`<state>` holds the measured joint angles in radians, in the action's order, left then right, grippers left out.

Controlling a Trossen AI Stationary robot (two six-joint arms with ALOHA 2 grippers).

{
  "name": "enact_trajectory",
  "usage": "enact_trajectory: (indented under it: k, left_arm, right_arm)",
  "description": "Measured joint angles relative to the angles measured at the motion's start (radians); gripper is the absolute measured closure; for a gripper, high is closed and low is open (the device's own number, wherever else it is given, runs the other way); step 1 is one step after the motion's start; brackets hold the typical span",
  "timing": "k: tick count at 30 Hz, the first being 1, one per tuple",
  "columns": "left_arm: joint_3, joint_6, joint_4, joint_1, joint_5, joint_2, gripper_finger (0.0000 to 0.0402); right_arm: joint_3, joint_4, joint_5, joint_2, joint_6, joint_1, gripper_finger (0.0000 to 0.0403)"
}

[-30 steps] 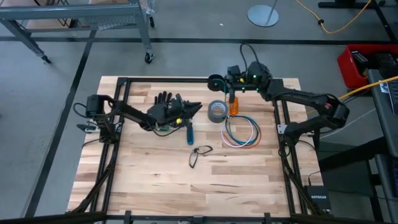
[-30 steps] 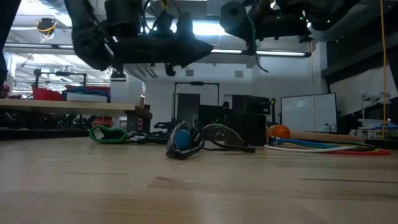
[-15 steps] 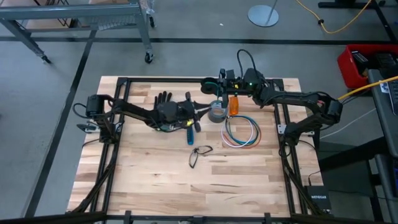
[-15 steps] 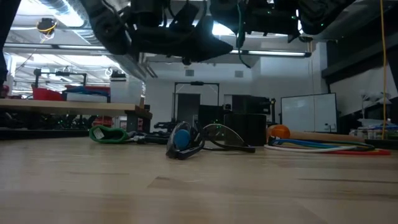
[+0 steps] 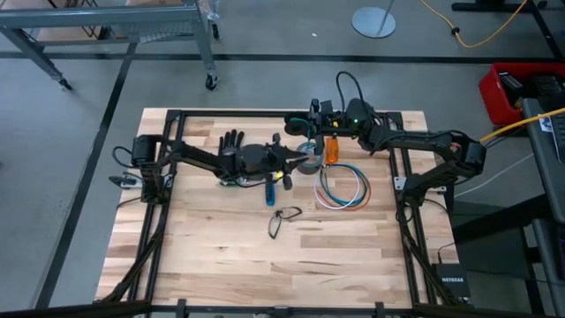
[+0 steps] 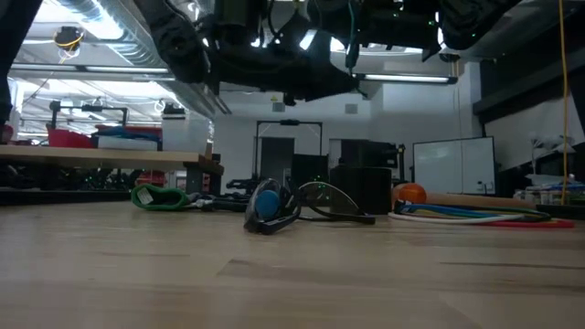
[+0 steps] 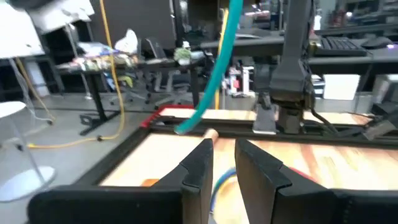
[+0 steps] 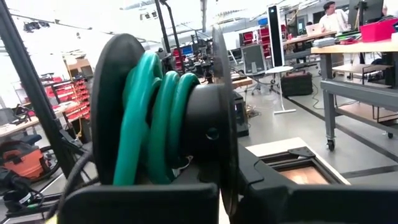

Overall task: Coil cords
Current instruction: Coil the green wire onto the spool

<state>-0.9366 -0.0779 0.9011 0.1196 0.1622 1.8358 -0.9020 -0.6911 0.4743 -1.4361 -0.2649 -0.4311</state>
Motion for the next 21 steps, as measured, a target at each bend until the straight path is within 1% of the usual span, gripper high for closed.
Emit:
enact_trajectory:
  k: [6,8,11,13,16,19,21]
  left_arm:
    - [-0.037,0.036,-0.004,0.000,-0.010,0.041,0.0340]
    - [-0.041,0.071,-0.043,0.001,-0.009,0.041,0.0340]
    - [-0.041,0.096,-0.087,0.001,0.012,0.042,0.0340]
    - [-0.041,0.102,-0.082,0.001,0.019,0.042,0.0340]
    - [-0.041,0.103,-0.082,0.001,0.063,0.041,0.0340]
    - [-0.041,0.105,-0.090,0.003,0.072,0.041,0.0330]
    - [-0.041,0.120,-0.108,0.003,0.078,0.041,0.0314]
  right_arm:
    - [0.000,0.001,0.007,0.000,0.000,0.013,0.0402]
    - [0.000,-0.001,0.008,0.000,0.000,0.013,0.0402]
    - [0.000,0.001,0.008,0.000,0.000,0.012,0.0402]
    - [0.000,0.004,0.008,0.000,0.001,0.012,0.0402]
    - [0.000,0.004,0.015,0.000,0.001,0.012,0.0402]
    - [0.000,0.004,0.016,0.000,0.001,0.012,0.0402]
    - [0.000,0.005,0.016,0.000,0.001,0.012,0.0402]
